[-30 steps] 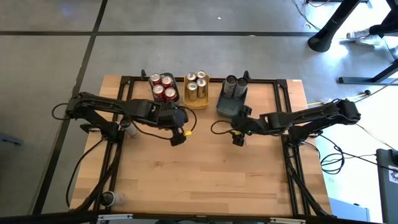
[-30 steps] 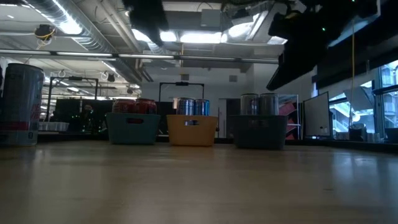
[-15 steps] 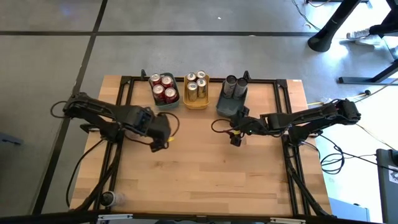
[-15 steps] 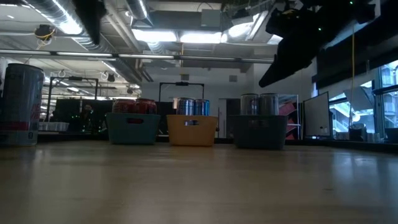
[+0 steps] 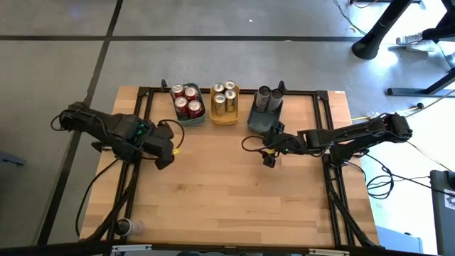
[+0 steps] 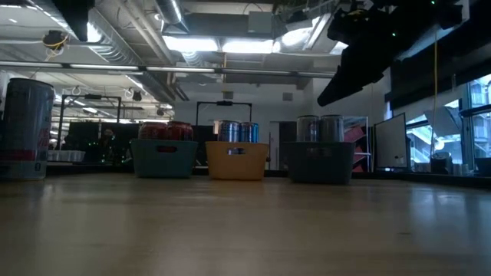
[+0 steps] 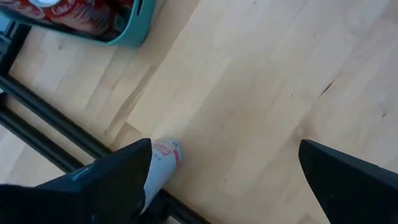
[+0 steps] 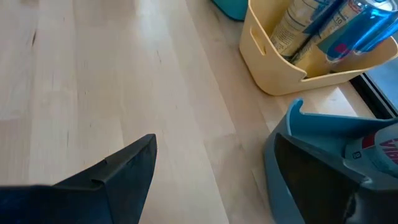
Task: Sort soda cans
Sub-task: Put the top white-pink soda can into the blue bin
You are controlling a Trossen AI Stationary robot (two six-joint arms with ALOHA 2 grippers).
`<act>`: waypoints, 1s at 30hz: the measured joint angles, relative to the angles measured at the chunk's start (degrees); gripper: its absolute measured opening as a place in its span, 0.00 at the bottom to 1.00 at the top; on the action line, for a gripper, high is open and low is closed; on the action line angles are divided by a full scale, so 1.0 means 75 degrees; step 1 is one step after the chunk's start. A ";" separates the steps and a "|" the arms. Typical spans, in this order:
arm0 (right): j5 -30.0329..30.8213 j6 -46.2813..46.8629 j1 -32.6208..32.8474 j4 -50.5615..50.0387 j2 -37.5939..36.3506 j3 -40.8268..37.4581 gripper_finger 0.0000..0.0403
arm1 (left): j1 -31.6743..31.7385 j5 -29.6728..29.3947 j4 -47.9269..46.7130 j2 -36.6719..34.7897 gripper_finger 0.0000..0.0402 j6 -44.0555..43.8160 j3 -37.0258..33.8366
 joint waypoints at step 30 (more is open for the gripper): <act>0.0003 -0.0011 0.0000 0.0438 0.0000 0.0000 0.80 | 0.2353 0.0850 -0.0006 -0.2757 0.98 0.1404 -0.2770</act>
